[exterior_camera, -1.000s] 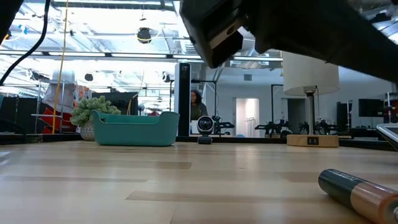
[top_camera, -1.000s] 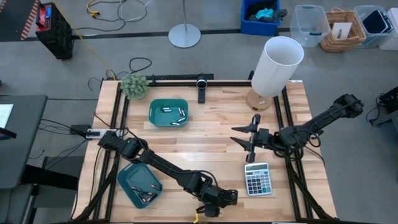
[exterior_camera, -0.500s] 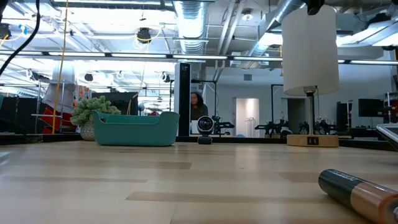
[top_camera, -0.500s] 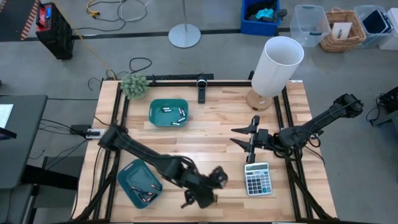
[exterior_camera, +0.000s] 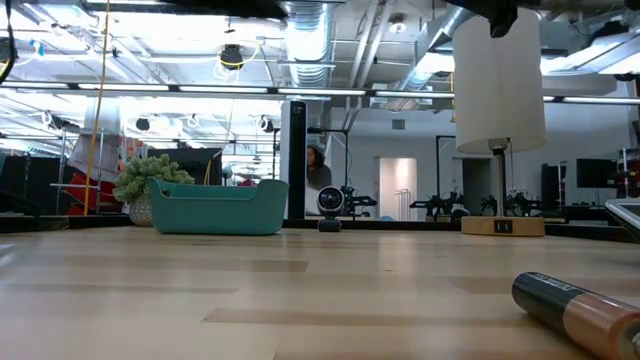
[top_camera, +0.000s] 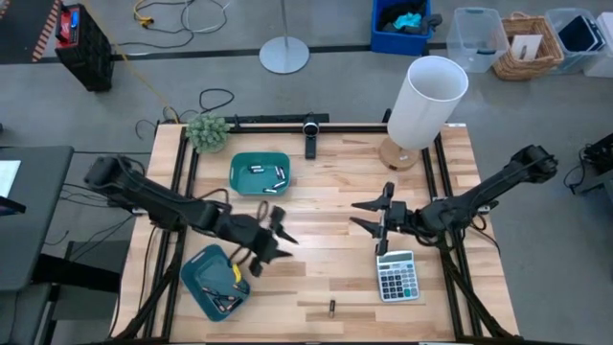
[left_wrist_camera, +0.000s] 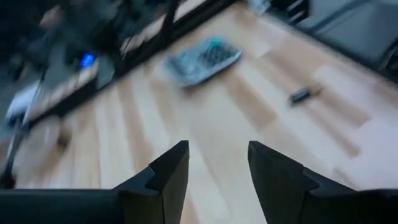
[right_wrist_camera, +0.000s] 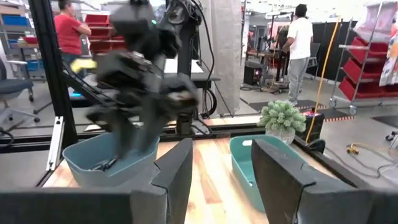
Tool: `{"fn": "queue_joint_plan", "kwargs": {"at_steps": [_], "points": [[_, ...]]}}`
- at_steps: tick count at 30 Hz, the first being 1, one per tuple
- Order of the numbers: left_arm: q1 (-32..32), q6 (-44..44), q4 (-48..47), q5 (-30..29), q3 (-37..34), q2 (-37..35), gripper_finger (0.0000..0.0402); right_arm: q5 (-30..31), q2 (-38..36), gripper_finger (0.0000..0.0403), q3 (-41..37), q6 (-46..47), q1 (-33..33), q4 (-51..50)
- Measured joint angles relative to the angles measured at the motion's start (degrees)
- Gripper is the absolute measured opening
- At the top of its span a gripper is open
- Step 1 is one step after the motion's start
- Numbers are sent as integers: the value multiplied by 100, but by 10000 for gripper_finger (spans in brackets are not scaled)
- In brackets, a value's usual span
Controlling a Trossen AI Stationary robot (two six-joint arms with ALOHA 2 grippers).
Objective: Sort batteries
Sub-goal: Put the black battery into the blue bin
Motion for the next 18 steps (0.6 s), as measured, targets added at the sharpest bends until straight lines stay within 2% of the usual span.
{"fn": "queue_joint_plan", "kwargs": {"at_steps": [5,9,15,18], "points": [[-8,-895,231,-367,-1088,-520,160,-73,409,180,256,189,-11,-7],[-93,-1544,404,-431,-1554,-532,160,-614,1092,180,803,393,71,-318],[-358,-1925,1726,-545,-2205,-508,160,-1445,2485,180,2035,936,479,-1879],[-516,-2164,2034,-795,-2399,-509,160,-1888,3078,180,2733,1148,684,-2885]]}}
